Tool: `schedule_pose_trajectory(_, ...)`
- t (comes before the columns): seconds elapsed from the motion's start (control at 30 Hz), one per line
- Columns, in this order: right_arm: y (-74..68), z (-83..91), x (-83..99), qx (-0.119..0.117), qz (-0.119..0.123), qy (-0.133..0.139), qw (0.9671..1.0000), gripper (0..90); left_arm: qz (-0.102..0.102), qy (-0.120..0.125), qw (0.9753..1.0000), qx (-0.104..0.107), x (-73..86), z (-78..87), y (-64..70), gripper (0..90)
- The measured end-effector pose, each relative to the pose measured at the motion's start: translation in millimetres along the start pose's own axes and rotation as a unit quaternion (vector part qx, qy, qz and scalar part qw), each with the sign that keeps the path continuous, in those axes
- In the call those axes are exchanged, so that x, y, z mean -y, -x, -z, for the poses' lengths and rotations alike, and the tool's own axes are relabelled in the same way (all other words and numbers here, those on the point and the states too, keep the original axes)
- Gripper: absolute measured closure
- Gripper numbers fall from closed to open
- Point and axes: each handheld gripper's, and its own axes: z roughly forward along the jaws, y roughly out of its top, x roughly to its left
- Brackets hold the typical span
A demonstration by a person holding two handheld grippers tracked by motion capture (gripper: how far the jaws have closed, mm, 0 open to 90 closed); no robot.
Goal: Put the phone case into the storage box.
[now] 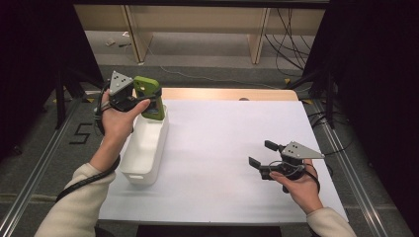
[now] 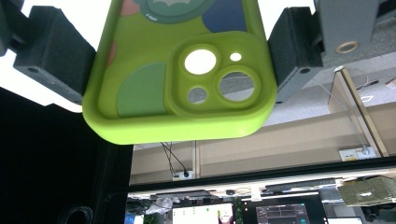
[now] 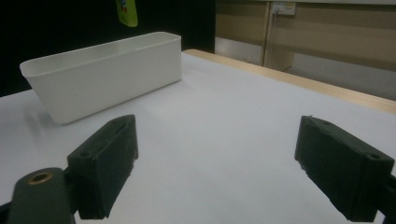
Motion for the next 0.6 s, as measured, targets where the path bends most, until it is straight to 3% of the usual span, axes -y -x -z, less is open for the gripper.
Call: schedule_pose_trajectory(0.6,0.3,-0.1,0.1,0.002,0.001,0.001,1.0000,14.3,0.004,-0.005,0.9999,-0.008,3.0,-7.2,-5.5,16.2)
